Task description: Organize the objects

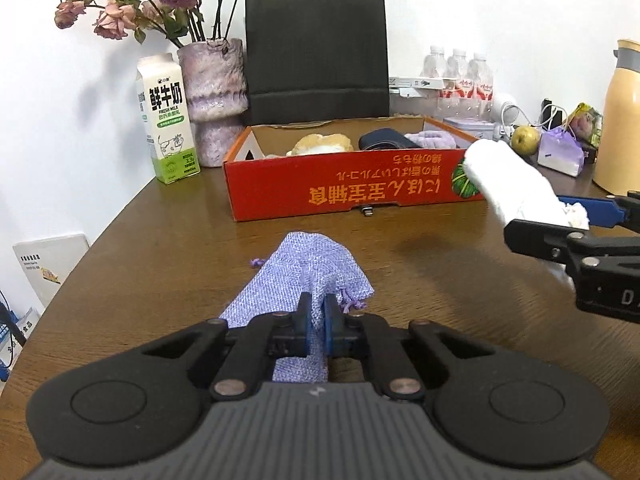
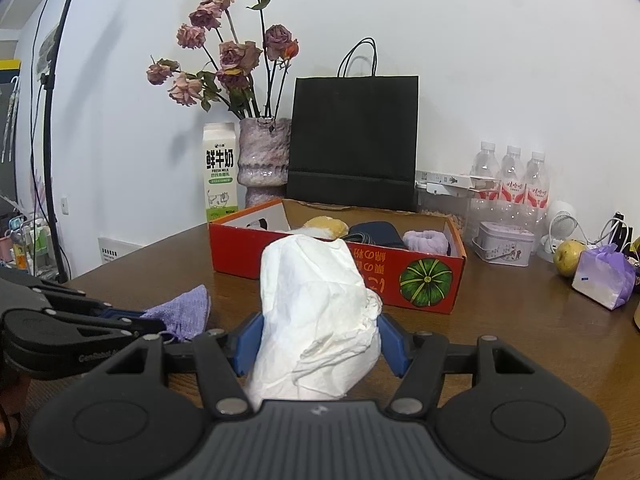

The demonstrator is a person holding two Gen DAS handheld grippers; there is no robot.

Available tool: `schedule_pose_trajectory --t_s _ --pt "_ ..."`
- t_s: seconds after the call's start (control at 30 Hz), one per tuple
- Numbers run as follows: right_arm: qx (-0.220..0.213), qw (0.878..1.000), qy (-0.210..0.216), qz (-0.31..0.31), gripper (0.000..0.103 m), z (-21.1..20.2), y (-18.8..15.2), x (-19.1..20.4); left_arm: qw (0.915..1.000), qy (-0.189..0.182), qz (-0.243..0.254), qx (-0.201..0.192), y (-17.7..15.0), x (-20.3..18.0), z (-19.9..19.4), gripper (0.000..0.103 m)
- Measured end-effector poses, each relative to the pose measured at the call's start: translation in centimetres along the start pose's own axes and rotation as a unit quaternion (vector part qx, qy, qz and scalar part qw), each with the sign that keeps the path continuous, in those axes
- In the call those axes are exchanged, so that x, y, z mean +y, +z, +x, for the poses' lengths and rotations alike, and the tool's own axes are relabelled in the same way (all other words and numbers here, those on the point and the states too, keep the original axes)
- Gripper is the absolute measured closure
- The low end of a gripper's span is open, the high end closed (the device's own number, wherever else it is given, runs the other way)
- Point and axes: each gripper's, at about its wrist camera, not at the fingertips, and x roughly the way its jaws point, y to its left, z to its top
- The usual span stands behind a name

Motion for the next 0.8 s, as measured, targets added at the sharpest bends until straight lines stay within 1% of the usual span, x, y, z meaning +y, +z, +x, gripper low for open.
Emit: schedule_pose_trajectory --t_s 0.07,0.1,0.17,0.2,0.23,0.27,0.3,0.33,0.53,0.63,0.7,0.77,0.8 --pt "-0.002 1.000 0.000 -0.001 0.042 0.0 0.0 0.1 0.9999 0.002 -0.003 0.011 0.0 -0.2 0.3 0.092" --pt "-0.003 1.000 0.000 -0.001 0.042 -0.1 0.0 0.1 0.9999 0.003 -0.004 0.016 0.0 -0.2 0.5 0.086" --pt "-0.005 1.000 0.000 -0.001 0.042 -0.2 0.0 0.1 0.9997 0.002 -0.004 0.022 0.0 -0.1 0.6 0.056" --pt "-0.006 1.000 0.001 -0.001 0.042 -0.3 0.1 0.0 0.9998 0.007 -0.005 0.020 0.1 0.0 0.4 0.023" --pt "-0.007 1.000 0.001 0.000 0.042 -0.3 0.1 0.0 0.9998 0.012 -0.005 0.012 0.1 0.1 0.2 0.003" --pt "-0.008 1.000 0.001 0.000 0.042 -0.4 0.1 0.0 0.9999 0.014 -0.004 0.003 0.3 0.3 -0.1 0.000" --pt "-0.008 1.000 0.002 0.000 0.042 -0.4 0.1 0.0 0.9999 0.010 -0.002 -0.001 0.5 0.5 -0.4 0.000" --pt "-0.008 1.000 0.002 0.000 0.042 -0.4 0.1 0.0 1.0000 0.001 0.004 0.004 0.7 0.7 -0.4 0.000" --pt "-0.006 1.000 0.003 -0.001 0.041 -0.3 0.0 0.1 0.9963 -0.044 0.018 0.072 1.2 2.4 1.7 0.000" --pt "-0.001 1.000 0.003 -0.001 0.041 -0.2 0.0 0.1 0.9936 -0.056 0.050 0.085 1.5 3.2 2.6 0.000" --pt "0.001 1.000 0.003 -0.001 0.041 -0.1 -0.1 0.1 0.9901 -0.067 0.074 0.100 1.6 3.9 3.2 0.000" --pt "0.003 1.000 0.005 -0.001 0.041 0.0 -0.1 0.1 0.9831 -0.095 0.092 0.127 1.3 4.6 4.0 0.000" --pt "0.004 1.000 0.005 -0.002 0.041 0.0 -0.1 0.1 0.9811 -0.108 0.093 0.130 1.1 4.9 4.2 0.000"
